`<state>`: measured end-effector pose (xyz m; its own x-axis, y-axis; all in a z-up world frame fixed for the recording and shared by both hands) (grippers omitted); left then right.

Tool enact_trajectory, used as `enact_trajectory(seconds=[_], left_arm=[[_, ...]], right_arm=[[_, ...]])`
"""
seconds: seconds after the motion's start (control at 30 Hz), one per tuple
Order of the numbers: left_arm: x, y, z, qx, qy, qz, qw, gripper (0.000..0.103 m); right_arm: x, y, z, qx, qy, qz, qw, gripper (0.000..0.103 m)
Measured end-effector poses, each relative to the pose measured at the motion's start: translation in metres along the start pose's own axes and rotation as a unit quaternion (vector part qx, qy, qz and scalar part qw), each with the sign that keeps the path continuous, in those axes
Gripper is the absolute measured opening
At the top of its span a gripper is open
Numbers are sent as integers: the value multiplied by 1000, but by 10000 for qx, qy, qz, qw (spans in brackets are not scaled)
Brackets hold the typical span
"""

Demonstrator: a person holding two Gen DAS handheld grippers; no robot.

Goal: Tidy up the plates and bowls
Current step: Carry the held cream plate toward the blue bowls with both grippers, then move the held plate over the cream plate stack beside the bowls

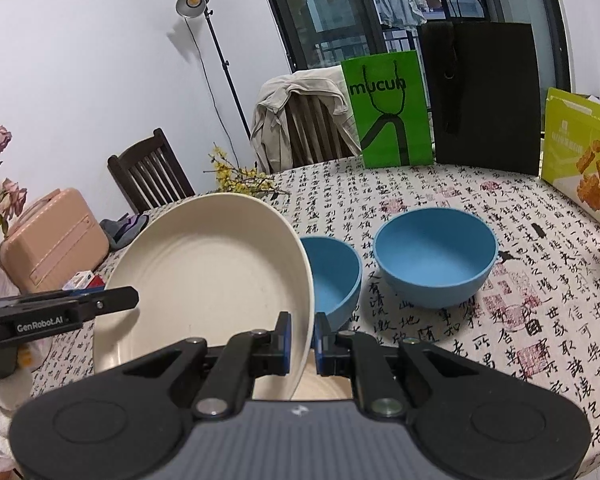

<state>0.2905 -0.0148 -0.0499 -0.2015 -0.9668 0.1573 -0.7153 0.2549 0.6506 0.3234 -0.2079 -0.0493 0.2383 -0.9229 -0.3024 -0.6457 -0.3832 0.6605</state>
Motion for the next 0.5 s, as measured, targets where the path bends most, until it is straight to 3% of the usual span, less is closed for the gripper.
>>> enact_trajectory(seconds=[0.5], left_arm=[[-3, -5, 24, -181, 55, 17, 9998, 24]], right_arm=[[2, -10, 23, -252, -56, 11, 9997, 12]])
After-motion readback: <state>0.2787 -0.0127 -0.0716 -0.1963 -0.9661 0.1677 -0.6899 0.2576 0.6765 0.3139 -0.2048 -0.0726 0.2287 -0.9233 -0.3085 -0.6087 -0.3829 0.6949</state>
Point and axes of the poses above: each gripper's, at about its wrist camera, not at the fingertips, and y roughly against the way its jaws point, x to its right, z to its underside, the point moved 10 cm from there along -y, roughly the way its jaws point, and after that the axes turned 6 degrees about -x, right-handed, at the moved point
